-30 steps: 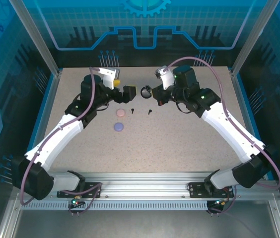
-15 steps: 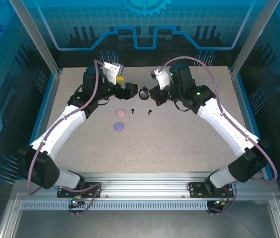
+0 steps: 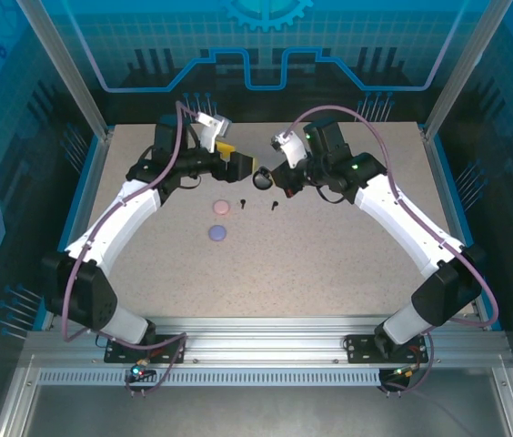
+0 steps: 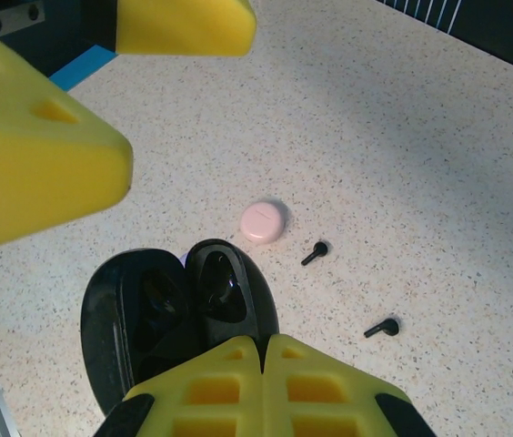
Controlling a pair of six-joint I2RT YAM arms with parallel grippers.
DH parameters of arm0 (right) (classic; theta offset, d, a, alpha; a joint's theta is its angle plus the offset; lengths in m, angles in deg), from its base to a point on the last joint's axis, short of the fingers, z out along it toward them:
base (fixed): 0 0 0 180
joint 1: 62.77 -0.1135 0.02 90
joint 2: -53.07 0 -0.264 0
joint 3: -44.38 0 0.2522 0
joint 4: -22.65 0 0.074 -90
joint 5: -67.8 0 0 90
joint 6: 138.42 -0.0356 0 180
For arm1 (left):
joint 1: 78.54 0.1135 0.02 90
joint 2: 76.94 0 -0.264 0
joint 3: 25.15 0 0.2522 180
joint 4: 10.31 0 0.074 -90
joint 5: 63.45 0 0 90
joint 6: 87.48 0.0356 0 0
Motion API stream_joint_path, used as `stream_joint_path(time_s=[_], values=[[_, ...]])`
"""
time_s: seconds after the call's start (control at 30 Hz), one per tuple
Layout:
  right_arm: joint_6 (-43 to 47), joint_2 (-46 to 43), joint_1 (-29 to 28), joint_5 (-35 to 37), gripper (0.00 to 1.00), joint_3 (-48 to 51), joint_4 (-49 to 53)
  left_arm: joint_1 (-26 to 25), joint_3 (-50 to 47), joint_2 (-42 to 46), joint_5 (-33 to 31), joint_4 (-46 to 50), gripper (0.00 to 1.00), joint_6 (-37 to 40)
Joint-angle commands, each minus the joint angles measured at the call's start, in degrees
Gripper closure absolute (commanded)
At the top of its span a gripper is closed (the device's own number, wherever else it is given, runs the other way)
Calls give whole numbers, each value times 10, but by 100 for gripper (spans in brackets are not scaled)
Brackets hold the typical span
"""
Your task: Insert the wireless bluetooth earbuds into the charging case
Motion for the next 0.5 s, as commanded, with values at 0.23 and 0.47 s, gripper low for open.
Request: stream_joint_path(time_s=[0.23, 0.47], values=[[44, 14, 14, -26, 100, -36, 44, 25, 58, -30, 126, 88, 2, 49], [63, 28, 23, -36, 100, -64, 56, 25, 67, -42, 194, 112, 10, 59]])
